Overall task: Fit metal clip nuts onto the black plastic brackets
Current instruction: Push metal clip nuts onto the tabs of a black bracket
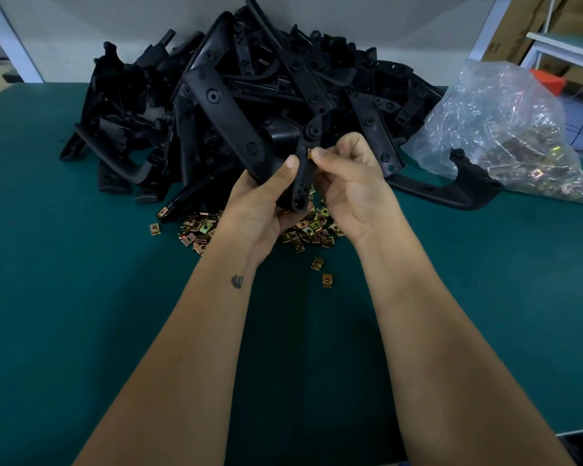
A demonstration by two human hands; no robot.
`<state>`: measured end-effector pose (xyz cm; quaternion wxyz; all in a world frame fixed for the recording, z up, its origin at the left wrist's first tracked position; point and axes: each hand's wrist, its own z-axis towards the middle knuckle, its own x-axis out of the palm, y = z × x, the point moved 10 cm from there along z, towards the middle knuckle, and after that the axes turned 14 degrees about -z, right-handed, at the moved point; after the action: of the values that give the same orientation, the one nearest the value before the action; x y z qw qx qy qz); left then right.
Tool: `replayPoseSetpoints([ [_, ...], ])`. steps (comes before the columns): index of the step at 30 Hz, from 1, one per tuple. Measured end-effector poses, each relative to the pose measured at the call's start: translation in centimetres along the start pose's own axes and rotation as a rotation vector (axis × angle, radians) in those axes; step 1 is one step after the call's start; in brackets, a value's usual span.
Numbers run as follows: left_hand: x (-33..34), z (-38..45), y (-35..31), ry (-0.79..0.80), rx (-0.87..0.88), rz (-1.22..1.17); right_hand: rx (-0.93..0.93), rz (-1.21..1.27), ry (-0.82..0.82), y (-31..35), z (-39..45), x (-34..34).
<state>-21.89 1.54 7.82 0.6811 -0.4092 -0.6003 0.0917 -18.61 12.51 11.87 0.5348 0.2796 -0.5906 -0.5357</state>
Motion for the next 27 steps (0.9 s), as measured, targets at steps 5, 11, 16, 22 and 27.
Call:
replayPoseSetpoints([
  [5,0.5,-0.3,0.0,-0.008,0.114,-0.025,0.017,0.1,-0.062,-0.8,-0.2,0.7],
  [11,0.4,-0.2,0.3,0.002,0.042,-0.026,0.023,0.018,-0.023,-0.5,0.0,0.4],
  [16,0.2,-0.1,0.2,0.013,0.016,-0.019,0.01,-0.049,0.012,-0.3,0.0,0.6],
  [22,-0.2,0.2,0.2,0.003,0.043,-0.044,-0.001,-0.197,-0.073,-0.4,0.0,0.1],
  [27,-1.1,0.6,-0.4,-0.033,0.072,-0.109,0.001,-0.349,-0.105,-0.5,0.1,0.4],
])
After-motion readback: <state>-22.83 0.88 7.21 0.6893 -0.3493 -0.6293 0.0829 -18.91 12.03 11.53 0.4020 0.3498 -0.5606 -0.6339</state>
